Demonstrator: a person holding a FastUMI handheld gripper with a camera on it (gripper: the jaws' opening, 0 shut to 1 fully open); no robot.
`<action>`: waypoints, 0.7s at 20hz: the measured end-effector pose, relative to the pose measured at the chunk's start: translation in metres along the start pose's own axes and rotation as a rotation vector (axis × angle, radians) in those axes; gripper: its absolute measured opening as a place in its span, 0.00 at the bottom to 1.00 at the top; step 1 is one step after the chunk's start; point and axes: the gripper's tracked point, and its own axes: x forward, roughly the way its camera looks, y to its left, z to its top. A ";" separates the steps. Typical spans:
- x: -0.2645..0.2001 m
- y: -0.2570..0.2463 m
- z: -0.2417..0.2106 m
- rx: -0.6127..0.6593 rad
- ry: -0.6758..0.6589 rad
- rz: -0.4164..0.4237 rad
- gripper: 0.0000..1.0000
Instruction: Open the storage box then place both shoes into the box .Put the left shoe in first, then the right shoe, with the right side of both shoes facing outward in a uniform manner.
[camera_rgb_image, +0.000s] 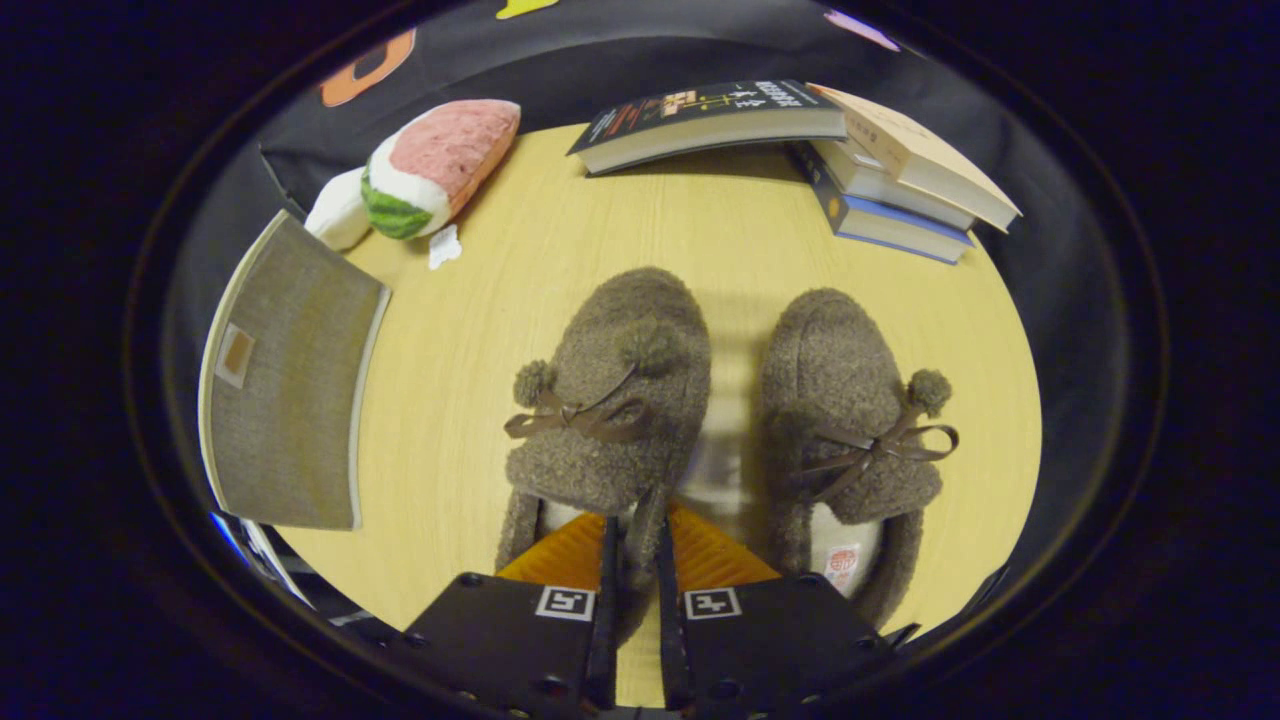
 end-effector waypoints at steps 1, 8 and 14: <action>-0.001 -0.001 0.000 0.016 0.010 0.002 0.05; -0.033 0.007 -0.005 0.076 -0.010 0.048 0.01; -0.104 0.045 0.012 0.091 -0.104 0.158 0.01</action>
